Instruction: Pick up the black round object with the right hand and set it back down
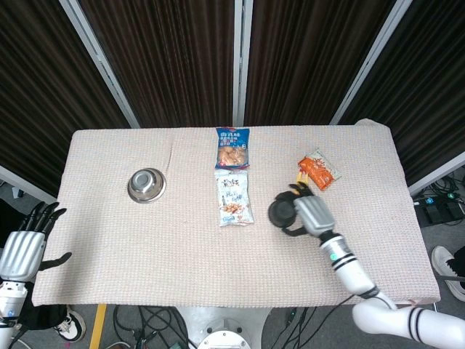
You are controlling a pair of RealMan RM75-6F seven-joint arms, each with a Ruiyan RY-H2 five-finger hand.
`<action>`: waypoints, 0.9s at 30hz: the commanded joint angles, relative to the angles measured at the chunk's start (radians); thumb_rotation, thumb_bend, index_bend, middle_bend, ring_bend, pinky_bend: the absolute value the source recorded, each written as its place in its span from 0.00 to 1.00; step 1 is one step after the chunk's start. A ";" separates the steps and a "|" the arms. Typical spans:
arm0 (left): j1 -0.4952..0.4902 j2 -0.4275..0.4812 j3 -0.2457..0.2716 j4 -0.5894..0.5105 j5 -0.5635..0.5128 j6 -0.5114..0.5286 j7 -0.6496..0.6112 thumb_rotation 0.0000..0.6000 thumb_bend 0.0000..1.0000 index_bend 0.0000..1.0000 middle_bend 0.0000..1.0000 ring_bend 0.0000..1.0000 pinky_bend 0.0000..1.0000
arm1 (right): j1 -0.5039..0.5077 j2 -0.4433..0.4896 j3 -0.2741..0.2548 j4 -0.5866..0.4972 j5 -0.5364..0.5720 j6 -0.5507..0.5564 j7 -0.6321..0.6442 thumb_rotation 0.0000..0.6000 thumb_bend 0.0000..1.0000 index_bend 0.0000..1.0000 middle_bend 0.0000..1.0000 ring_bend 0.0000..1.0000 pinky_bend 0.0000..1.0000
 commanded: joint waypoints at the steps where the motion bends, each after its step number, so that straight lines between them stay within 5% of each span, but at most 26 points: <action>1: -0.002 -0.001 0.001 0.005 0.000 -0.005 -0.007 1.00 0.06 0.14 0.08 0.00 0.18 | 0.018 -0.036 0.021 -0.028 -0.005 0.063 -0.083 1.00 0.16 0.39 0.47 0.09 0.00; 6: -0.008 -0.009 0.006 0.016 0.011 -0.014 -0.012 1.00 0.06 0.14 0.08 0.00 0.18 | -0.139 0.219 0.014 -0.028 0.014 0.179 0.050 1.00 0.16 0.39 0.47 0.09 0.00; 9: -0.011 -0.014 0.006 0.014 0.010 -0.018 -0.009 1.00 0.06 0.14 0.08 0.00 0.18 | -0.177 0.279 0.006 0.004 0.033 0.157 0.141 1.00 0.16 0.39 0.47 0.09 0.00; 20: -0.011 -0.025 0.002 -0.001 0.005 -0.014 0.020 1.00 0.06 0.14 0.08 0.00 0.18 | 0.049 0.032 0.009 -0.067 -0.077 -0.007 -0.040 1.00 0.16 0.39 0.47 0.09 0.00; 27: -0.012 -0.029 0.004 0.017 0.011 -0.011 0.010 1.00 0.06 0.14 0.08 0.00 0.18 | -0.077 0.164 -0.006 -0.035 0.009 0.119 0.001 1.00 0.16 0.39 0.47 0.09 0.00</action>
